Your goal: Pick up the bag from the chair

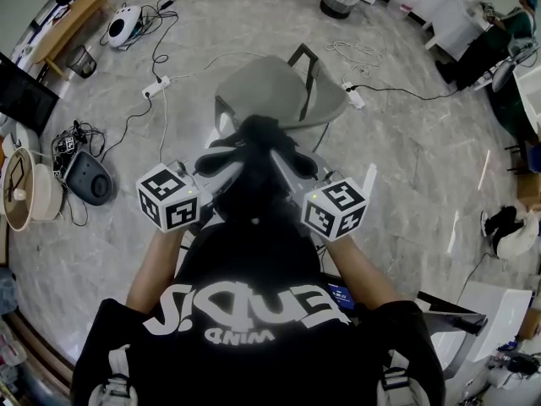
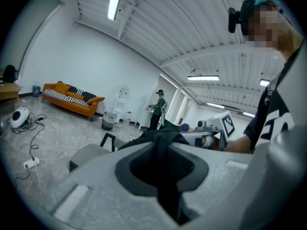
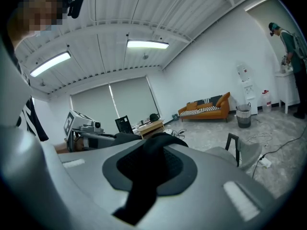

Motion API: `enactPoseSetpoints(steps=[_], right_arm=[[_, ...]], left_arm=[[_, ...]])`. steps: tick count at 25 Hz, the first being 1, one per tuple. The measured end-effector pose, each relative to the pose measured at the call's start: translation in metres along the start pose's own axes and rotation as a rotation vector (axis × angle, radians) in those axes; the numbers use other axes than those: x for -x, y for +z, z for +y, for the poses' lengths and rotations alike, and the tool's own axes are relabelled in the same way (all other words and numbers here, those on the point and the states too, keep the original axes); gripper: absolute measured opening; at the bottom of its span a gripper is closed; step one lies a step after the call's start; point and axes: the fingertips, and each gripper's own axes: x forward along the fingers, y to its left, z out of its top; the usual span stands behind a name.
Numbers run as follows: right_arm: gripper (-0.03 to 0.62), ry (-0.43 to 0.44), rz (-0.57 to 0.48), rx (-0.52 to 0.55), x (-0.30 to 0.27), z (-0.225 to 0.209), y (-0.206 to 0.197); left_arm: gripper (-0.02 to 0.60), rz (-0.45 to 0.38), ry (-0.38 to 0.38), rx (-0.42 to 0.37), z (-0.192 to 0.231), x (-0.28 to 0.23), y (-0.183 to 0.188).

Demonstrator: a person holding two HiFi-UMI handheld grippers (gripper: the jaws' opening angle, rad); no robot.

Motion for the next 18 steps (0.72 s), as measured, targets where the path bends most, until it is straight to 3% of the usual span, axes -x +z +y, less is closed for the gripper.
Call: enactPoseSetpoints(steps=[18], right_arm=[[0.046,0.016,0.012,0.01,0.0092,-0.0023,-0.0017]], left_arm=[[0.043,-0.008,-0.004,0.012,-0.0083,-0.0055,-0.0033]])
